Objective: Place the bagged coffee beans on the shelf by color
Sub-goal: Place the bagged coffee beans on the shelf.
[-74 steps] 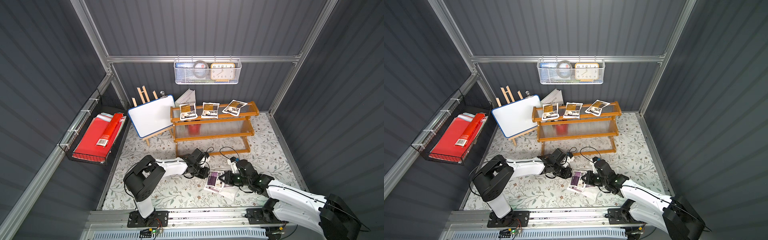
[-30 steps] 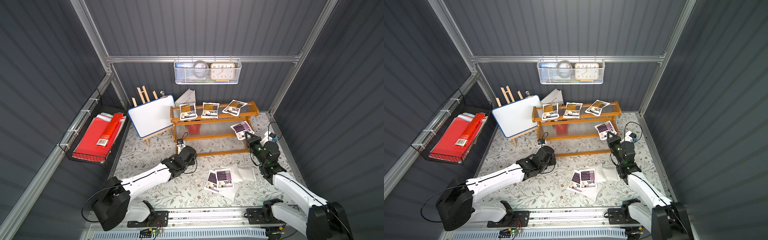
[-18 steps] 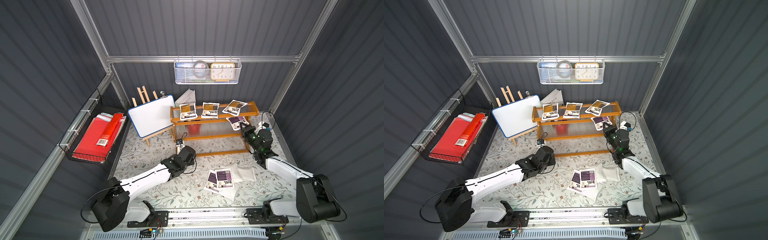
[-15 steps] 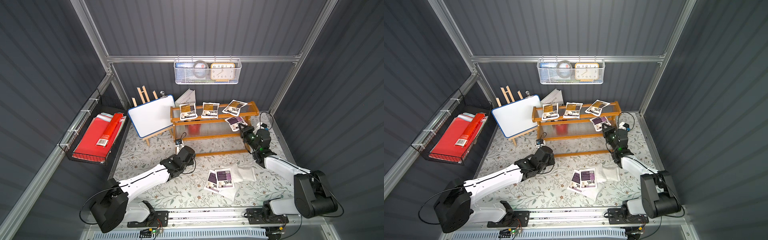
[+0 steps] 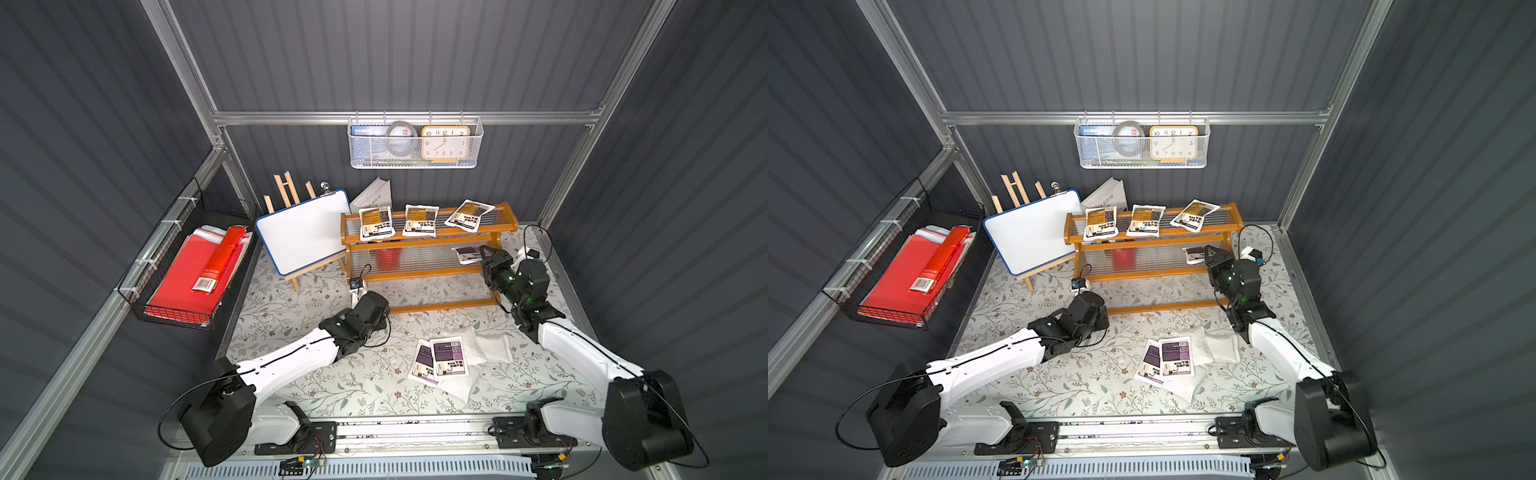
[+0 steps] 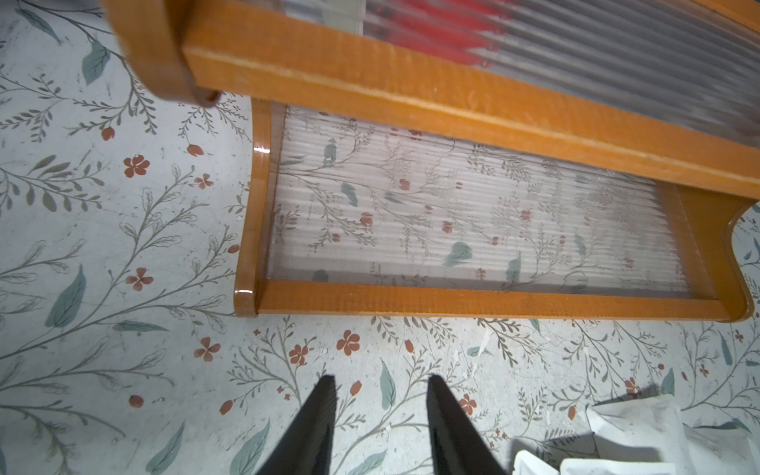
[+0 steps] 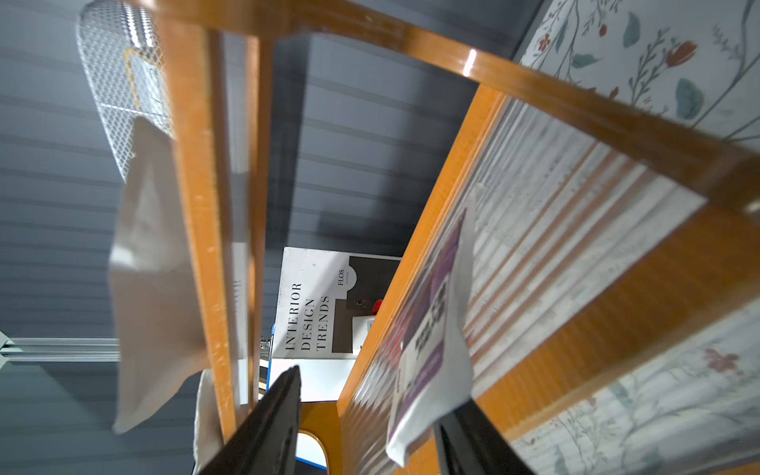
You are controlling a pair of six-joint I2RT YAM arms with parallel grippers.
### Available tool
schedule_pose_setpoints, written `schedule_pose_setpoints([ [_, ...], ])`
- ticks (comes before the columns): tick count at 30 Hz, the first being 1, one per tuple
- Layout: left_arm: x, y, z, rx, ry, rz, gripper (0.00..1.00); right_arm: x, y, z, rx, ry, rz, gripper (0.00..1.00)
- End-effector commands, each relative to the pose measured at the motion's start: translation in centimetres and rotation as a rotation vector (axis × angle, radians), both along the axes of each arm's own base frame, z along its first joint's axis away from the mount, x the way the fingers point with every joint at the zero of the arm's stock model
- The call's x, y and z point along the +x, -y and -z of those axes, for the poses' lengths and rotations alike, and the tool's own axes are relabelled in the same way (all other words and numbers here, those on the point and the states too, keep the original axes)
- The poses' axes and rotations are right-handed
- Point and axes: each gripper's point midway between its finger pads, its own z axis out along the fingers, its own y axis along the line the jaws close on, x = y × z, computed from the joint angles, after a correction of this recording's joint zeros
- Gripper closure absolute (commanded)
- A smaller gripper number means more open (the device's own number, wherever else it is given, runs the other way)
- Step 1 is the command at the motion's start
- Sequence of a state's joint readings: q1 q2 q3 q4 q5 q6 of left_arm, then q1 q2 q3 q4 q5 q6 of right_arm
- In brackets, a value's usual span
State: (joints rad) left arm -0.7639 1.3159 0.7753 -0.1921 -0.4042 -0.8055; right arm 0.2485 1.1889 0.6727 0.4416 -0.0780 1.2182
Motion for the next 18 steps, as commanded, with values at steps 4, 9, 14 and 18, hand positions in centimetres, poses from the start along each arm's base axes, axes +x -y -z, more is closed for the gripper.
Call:
schedule_pose_setpoints([
  [4,-0.2,0.1,1.2,0.023,-0.031,0.028,0.59,-3.6,1.7,3.1,-0.137,-0.113,0.023,0.45],
  [9,0.1,0.9,1.8,0.027,-0.052,0.056,0.59,-5.4,2.0,4.0,-0.19,-0.129,0.0,0.45],
  [14,0.0,1.1,2.2,0.023,-0.061,0.065,0.59,-3.9,2.5,3.4,-0.188,-0.059,0.046,0.48],
  [18,-0.1,0.7,2.2,0.027,-0.062,0.052,0.59,-1.9,1.0,3.4,-0.196,-0.079,-0.013,0.51],
])
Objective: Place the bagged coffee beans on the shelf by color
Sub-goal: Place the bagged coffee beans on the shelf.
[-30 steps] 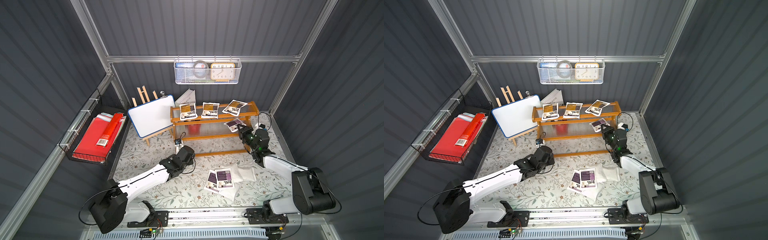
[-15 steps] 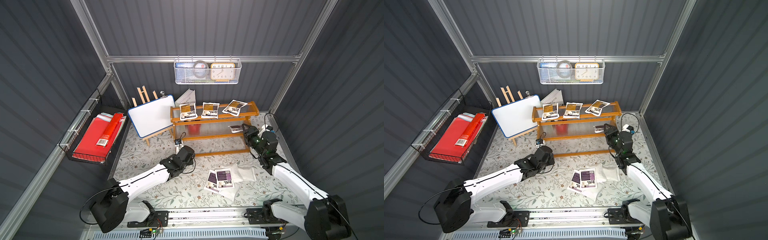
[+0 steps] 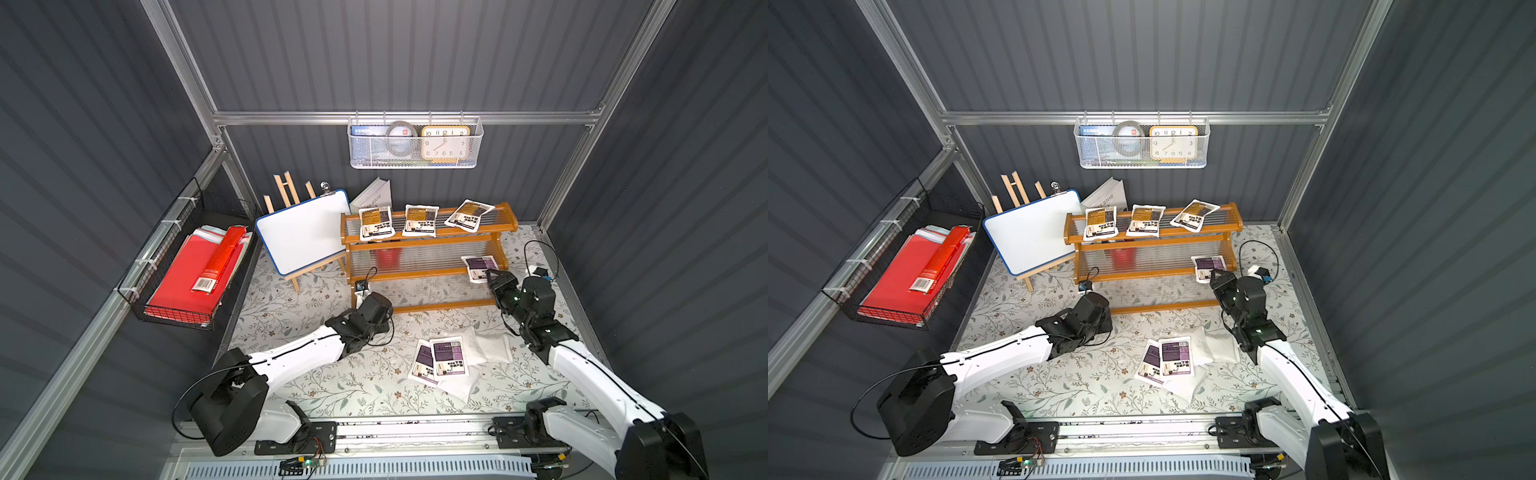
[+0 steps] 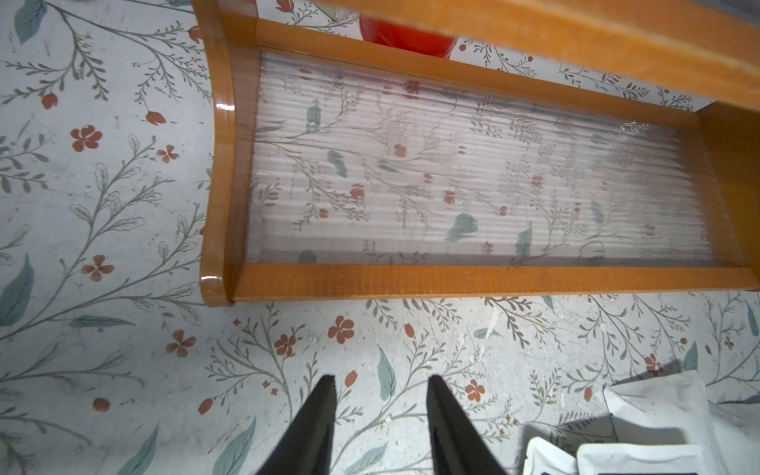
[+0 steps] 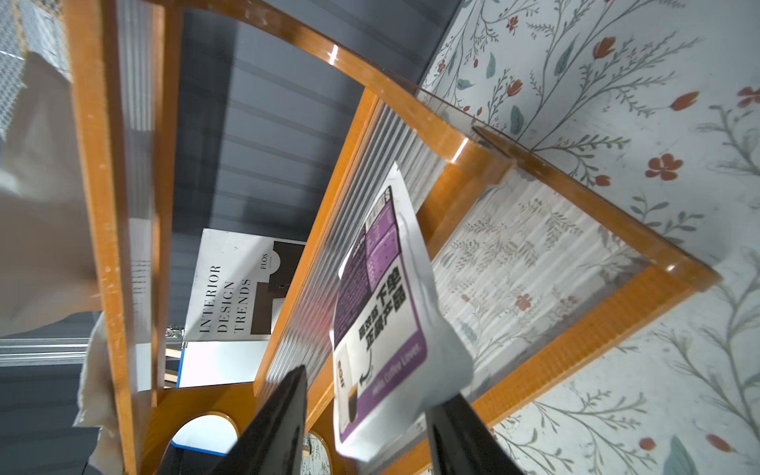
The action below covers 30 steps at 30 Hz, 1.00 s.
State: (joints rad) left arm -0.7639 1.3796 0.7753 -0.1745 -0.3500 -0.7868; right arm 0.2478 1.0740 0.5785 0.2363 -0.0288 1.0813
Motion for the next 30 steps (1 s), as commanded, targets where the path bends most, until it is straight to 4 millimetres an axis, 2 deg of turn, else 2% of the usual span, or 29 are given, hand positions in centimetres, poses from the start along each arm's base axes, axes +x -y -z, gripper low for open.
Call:
schedule_pose_setpoints([
  [1,0.0,-0.3,0.0,0.012,0.0,0.002,0.59,2.0,-1.2,-1.8,-0.011,0.05,-0.047,0.52],
  [8,0.0,-0.7,0.1,0.024,0.0,-0.007,0.59,5.2,-3.2,-1.9,0.006,0.047,-0.116,0.56],
  [14,0.0,-0.6,0.4,0.035,-0.009,-0.001,0.58,6.6,-5.2,-1.8,0.061,0.028,-0.193,0.55],
  [17,0.1,-0.6,0.3,0.037,-0.005,0.002,0.59,7.0,-5.6,-2.0,0.091,0.023,-0.203,0.51],
  [22,0.2,-0.6,0.3,0.039,-0.002,0.002,0.59,6.3,-6.4,-1.4,0.146,-0.057,-0.223,0.45],
  [26,0.2,-0.5,0.0,0.04,0.005,0.003,0.59,4.9,-6.3,0.0,0.156,-0.179,-0.195,0.43],
  [30,0.5,-0.5,-0.4,0.038,0.018,0.001,0.59,4.4,-5.3,1.0,0.107,-0.262,-0.125,0.42],
])
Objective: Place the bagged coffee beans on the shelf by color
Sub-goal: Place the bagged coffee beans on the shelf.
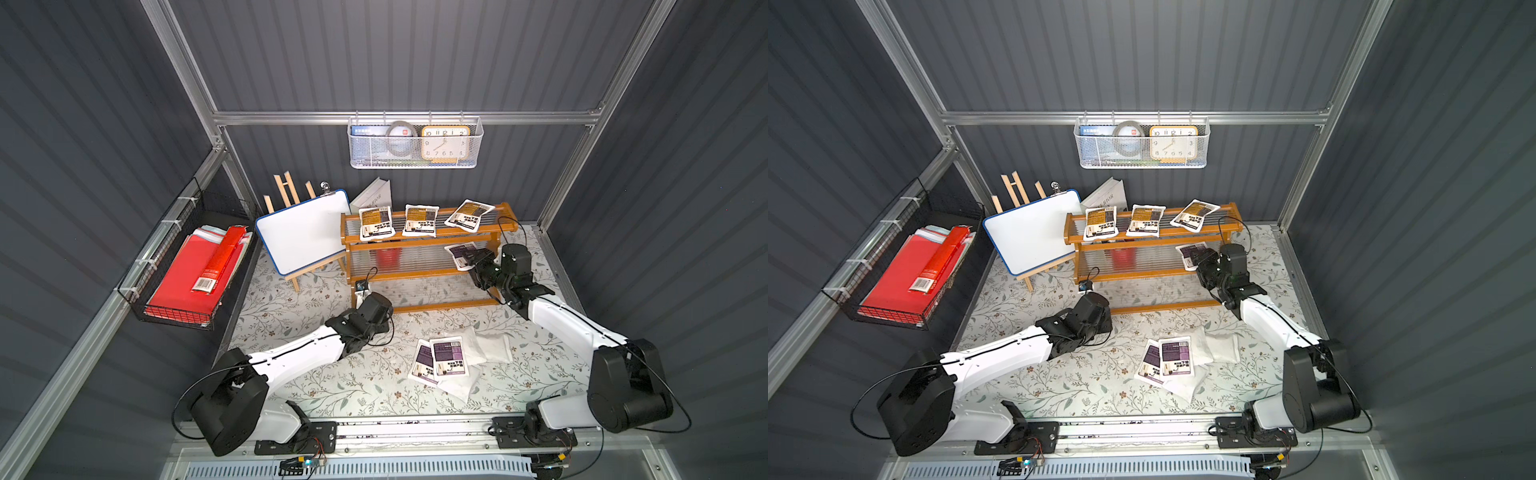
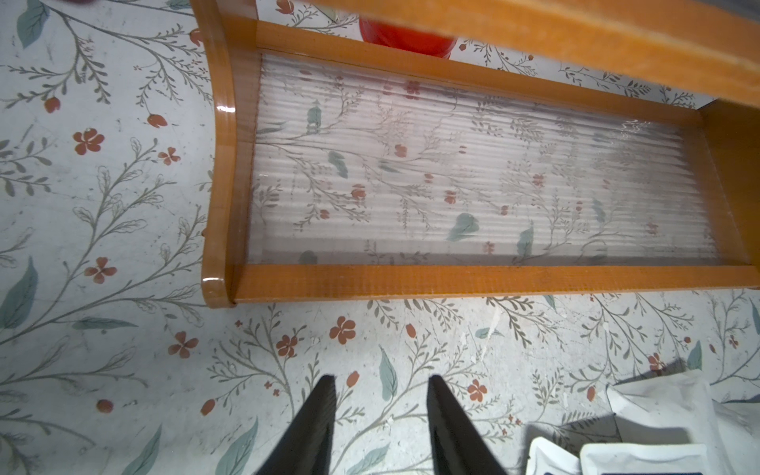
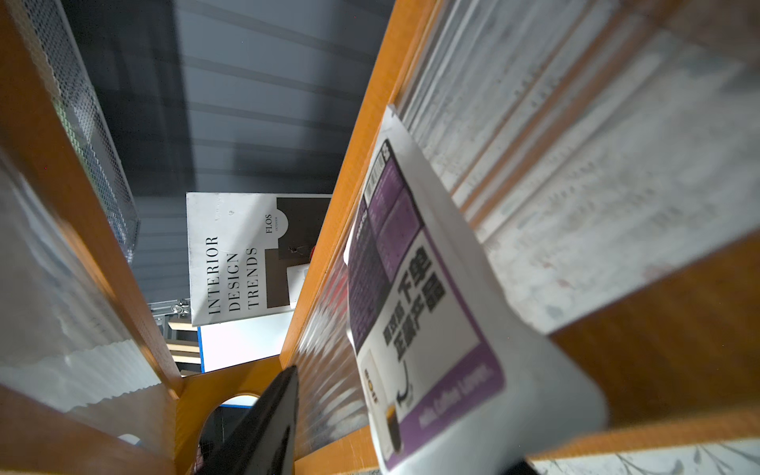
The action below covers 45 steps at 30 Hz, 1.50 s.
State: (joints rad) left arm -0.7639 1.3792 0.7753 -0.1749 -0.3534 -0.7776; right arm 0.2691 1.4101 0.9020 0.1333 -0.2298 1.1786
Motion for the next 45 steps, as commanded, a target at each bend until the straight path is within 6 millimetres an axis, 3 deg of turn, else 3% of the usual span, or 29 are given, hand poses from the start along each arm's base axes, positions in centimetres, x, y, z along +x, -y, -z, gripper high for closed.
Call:
schedule_pose_setpoints([
  [1,0.5,-0.4,-0.5,0.03,0.02,-0.004,0.59,-0.9,0.6,1.3,-0.038,-0.107,0.036,0.42],
  [10,1.6,-0.2,-1.5,0.066,0.055,0.003,0.59,-1.0,-0.5,2.7,-0.06,-0.196,-0.003,0.42],
  [17,1.8,-0.2,-1.5,0.07,0.059,0.001,0.58,-2.6,0.2,4.3,-0.116,-0.268,0.024,0.41],
  [25,1.3,-0.6,-1.3,0.059,0.054,-0.007,0.58,-3.5,-0.6,5.6,-0.146,-0.306,0.006,0.37],
  [32,1.4,-0.6,-1.6,0.05,0.062,-0.01,0.58,-4.5,0.1,5.8,-0.199,-0.324,0.032,0.34],
  [41,1.3,-0.7,-1.5,0.049,0.061,-0.011,0.58,-6.2,0.7,7.8,-0.237,-0.382,0.042,0.31],
  [45,1.2,-0.8,-1.4,0.049,0.061,-0.01,0.58,-7.2,1.5,7.2,-0.283,-0.367,0.051,0.31],
])
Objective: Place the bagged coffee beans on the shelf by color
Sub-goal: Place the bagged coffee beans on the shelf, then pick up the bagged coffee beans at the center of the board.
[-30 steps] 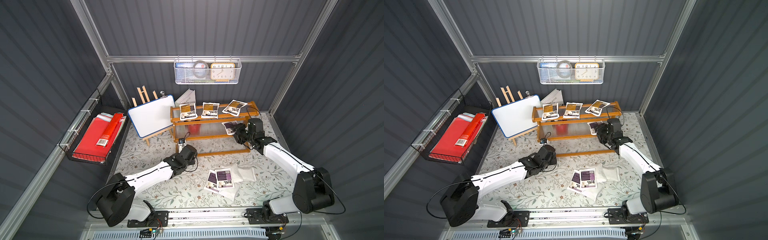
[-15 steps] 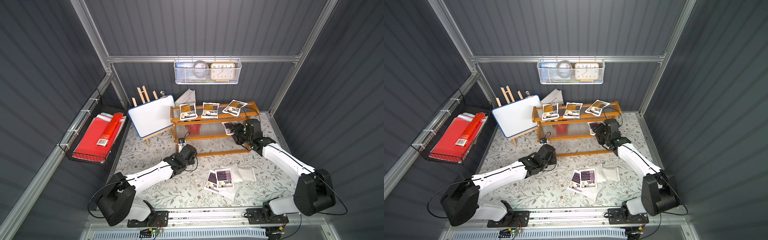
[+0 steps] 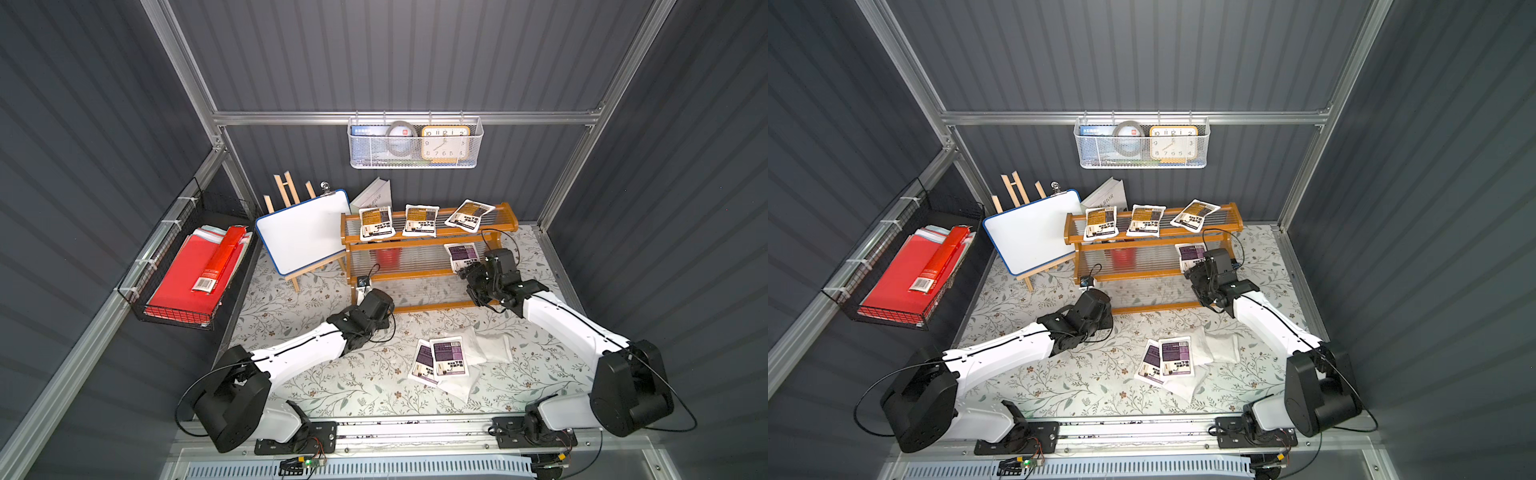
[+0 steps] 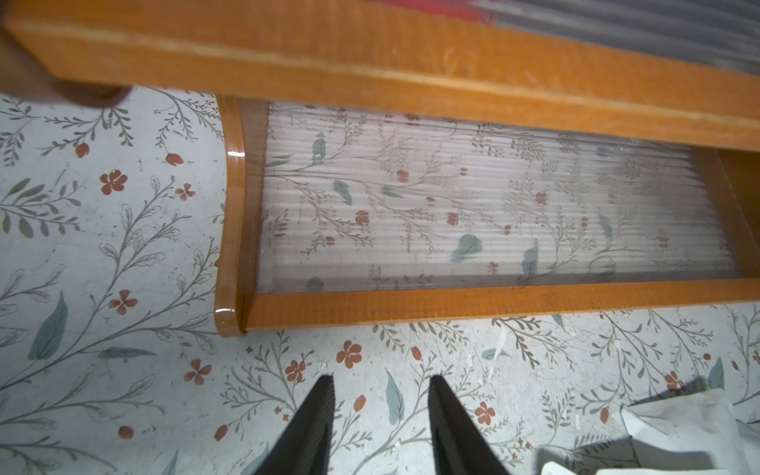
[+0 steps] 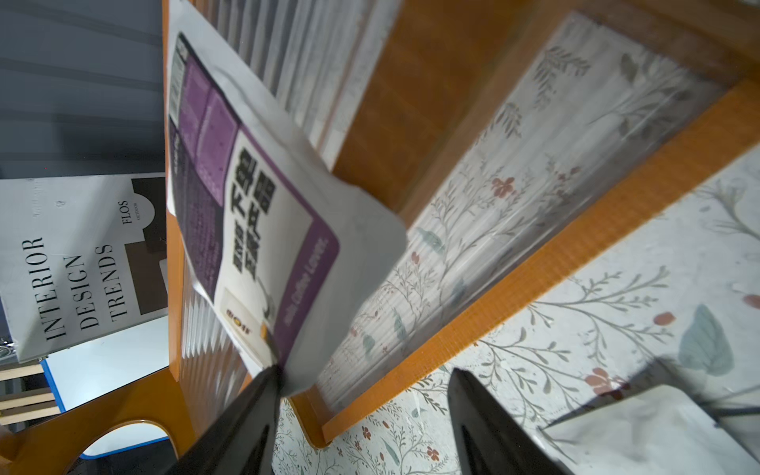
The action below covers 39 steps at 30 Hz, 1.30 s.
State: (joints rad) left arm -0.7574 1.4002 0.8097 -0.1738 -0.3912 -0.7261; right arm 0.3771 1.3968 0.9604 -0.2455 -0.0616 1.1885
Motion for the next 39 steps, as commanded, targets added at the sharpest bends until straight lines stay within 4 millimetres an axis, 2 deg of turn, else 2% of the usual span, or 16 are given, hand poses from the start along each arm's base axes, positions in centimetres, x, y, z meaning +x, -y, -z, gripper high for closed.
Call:
schedule_pose_setpoints([
  [1,0.1,-0.7,-0.5,0.002,0.023,-0.014,0.58,-2.9,2.0,2.2,-0.109,-0.091,0.012,0.31],
  [6,0.2,-0.1,-0.1,-0.008,0.012,0.004,0.57,-3.3,2.4,-0.7,-0.112,0.044,-0.014,0.3],
  [7,0.2,0.1,0.1,-0.008,0.007,0.01,0.57,-3.5,2.6,-0.7,-0.131,0.053,-0.027,0.3],
  [8,0.2,0.2,0.2,-0.007,0.001,0.015,0.57,-3.9,2.8,-1.9,-0.134,0.09,-0.031,0.3],
  [12,0.2,0.8,0.7,-0.009,-0.01,0.047,0.57,-5.6,4.2,-2.6,-0.204,0.116,-0.055,0.31],
  [15,0.2,1.7,0.7,-0.019,-0.013,0.098,0.57,-7.0,4.4,-2.4,-0.221,0.114,-0.095,0.31],
  [20,-0.1,4.1,0.5,-0.022,-0.008,0.265,0.56,-9.5,4.0,-0.4,-0.224,0.065,-0.202,0.33],
  [24,-1.6,6.3,1.7,-0.058,-0.06,0.409,0.58,-11.6,2.7,2.4,-0.188,-0.008,-0.313,0.36],
  [31,-4.7,10.5,3.6,-0.105,-0.153,0.634,0.61,-15.4,1.0,5.6,-0.155,-0.096,-0.424,0.42],
  [34,-6.1,12.7,4.0,-0.126,-0.186,0.75,0.68,-17.6,0.6,7.1,-0.152,-0.146,-0.459,0.45],
  [36,-6.7,13.5,4.2,-0.12,-0.197,0.795,0.76,-18.8,0.3,7.9,-0.136,-0.169,-0.47,0.46],
  [39,-7.6,14.4,4.1,-0.138,-0.209,0.846,0.78,-19.9,-0.1,8.6,-0.099,-0.187,-0.471,0.46],
])
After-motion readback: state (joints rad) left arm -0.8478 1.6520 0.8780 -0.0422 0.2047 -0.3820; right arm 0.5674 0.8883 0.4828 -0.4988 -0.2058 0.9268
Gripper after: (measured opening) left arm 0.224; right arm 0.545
